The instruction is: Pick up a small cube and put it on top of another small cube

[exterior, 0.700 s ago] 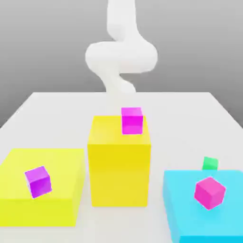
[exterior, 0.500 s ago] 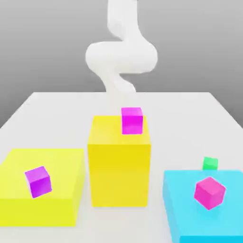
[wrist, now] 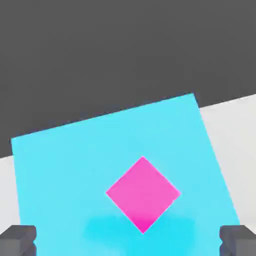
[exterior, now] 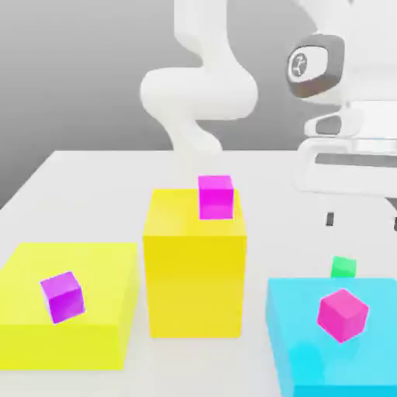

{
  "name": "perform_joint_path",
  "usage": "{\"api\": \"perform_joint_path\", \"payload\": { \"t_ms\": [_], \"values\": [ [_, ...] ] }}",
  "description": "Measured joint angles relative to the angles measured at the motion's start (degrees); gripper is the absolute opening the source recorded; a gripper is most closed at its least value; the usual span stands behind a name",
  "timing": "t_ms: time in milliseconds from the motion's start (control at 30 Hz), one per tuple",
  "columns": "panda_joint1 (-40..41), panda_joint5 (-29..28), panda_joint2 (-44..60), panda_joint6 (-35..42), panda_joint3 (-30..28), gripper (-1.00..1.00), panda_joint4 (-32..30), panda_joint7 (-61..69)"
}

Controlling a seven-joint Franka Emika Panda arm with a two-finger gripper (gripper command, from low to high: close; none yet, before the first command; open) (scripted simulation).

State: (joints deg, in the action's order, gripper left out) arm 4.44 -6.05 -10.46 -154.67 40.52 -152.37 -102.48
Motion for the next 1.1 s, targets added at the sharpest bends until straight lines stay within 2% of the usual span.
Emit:
{"api": "perform_joint_path", "payload": {
  "t_ms": [167,300,467,767,800,1000,1100],
  "values": [
    [-2.62,-4.57,8.35,-4.62,5.43,0.00,-4.26,-14.35],
    [-7.71,-7.31,14.55,-8.31,5.60,0.00,-7.41,-24.67],
    [-13.85,-17.82,20.38,-11.39,-2.27,0.00,-6.26,-34.33],
    [-29.08,-37.33,29.88,-16.70,-21.71,0.00,-2.62,-49.34],
    [-30.36,-38.69,30.59,-17.15,-23.28,-1.00,-2.37,-50.38],
    [-31.01,-39.32,30.95,-17.50,-24.07,-1.00,-2.23,-50.86],
    [-27.86,-35.51,29.04,-16.37,-20.10,-1.00,-2.95,-47.94]
  ]
}}
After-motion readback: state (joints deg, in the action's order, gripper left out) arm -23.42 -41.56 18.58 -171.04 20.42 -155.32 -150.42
